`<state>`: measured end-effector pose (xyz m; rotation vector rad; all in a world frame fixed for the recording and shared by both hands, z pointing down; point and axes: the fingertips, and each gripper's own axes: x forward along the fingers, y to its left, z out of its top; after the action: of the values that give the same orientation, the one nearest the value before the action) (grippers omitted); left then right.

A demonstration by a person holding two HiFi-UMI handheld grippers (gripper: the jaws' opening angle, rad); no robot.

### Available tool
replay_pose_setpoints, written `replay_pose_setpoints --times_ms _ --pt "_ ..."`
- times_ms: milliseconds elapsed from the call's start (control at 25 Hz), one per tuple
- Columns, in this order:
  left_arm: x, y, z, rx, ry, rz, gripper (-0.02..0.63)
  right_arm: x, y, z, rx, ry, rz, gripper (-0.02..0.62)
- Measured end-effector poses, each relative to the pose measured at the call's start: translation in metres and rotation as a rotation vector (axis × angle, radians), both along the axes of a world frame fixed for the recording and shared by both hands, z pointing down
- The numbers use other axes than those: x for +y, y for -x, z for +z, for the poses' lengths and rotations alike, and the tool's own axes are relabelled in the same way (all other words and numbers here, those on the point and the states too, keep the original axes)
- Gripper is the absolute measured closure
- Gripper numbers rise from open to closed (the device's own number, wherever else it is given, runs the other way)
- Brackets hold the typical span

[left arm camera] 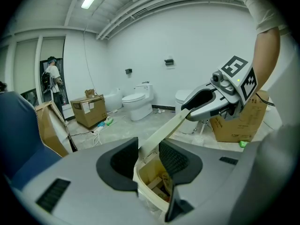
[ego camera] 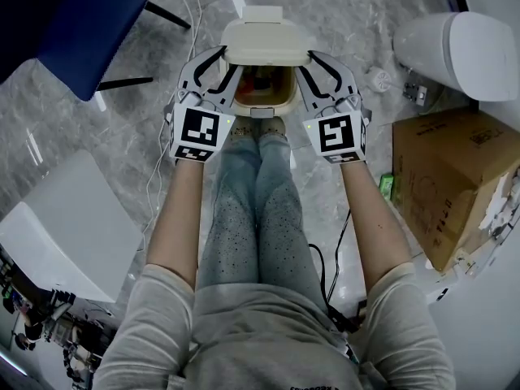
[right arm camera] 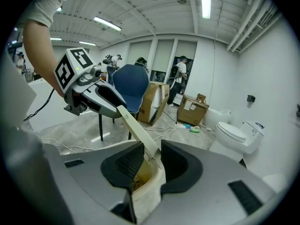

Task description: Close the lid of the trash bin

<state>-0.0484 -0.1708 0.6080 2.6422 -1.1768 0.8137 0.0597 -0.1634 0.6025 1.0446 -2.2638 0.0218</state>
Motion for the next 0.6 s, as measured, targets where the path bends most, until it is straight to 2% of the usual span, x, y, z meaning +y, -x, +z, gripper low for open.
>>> replay_pose_setpoints --times_ms 600 --pt "0.032 0.001 0.022 -0.052 0.015 0.068 0.459 0.030 0.001 0.019 0.064 0.017 -0.049 0.466"
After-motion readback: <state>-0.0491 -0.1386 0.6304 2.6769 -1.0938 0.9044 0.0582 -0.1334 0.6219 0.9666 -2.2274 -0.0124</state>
